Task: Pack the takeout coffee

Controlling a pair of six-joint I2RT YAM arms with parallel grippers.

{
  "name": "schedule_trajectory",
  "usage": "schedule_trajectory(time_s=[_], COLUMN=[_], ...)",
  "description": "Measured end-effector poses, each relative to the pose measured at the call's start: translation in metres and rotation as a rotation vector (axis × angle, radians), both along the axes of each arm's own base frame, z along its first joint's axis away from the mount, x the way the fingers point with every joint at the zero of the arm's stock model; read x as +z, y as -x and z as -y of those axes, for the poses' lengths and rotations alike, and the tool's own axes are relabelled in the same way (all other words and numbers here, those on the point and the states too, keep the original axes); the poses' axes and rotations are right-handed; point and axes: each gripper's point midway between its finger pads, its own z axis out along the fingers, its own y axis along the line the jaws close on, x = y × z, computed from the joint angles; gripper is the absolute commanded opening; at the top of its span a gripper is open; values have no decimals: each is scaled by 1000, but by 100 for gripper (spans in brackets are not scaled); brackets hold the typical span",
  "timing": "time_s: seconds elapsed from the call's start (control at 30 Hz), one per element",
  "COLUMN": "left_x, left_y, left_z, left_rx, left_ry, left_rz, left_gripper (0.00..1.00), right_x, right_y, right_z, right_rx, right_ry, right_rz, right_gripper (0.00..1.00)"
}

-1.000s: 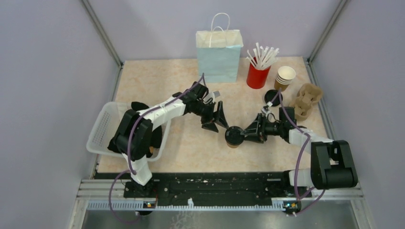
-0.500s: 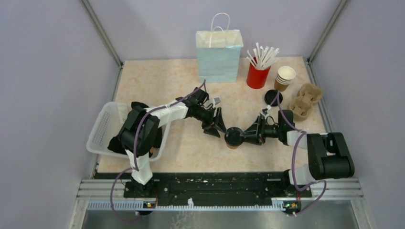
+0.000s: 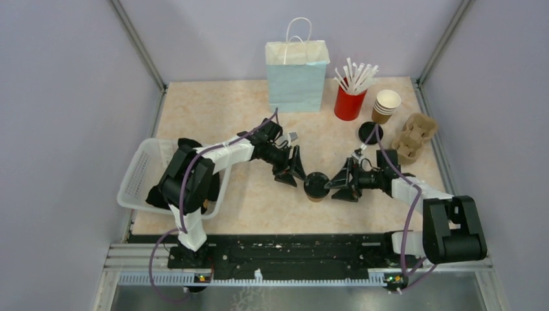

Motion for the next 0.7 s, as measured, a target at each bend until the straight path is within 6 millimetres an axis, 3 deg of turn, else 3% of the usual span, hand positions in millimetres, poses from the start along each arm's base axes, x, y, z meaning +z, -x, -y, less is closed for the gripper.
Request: schedule_trajectory(time_s=[0.13,0.43,0.6,0.7], left_x=[0,1,1,2], left_y=[0,1,2,2], left_z=[0,4,5,7], left_rx=[3,4,4,-1], left_ry=[0,0,0,4], left_rz=[-5,-2,-1,2], left_gripper=[63,59,57,57], right_x=[-3,-15,-20,-21], right_y=[7,13,18,20], right_z=[-8,-18,-20,-18], right_rx=[37,63,69,68], right_ry=[0,-19,-72,-89], right_rz=[-10,-32,-55,-75], right_gripper=[74,55,52,58])
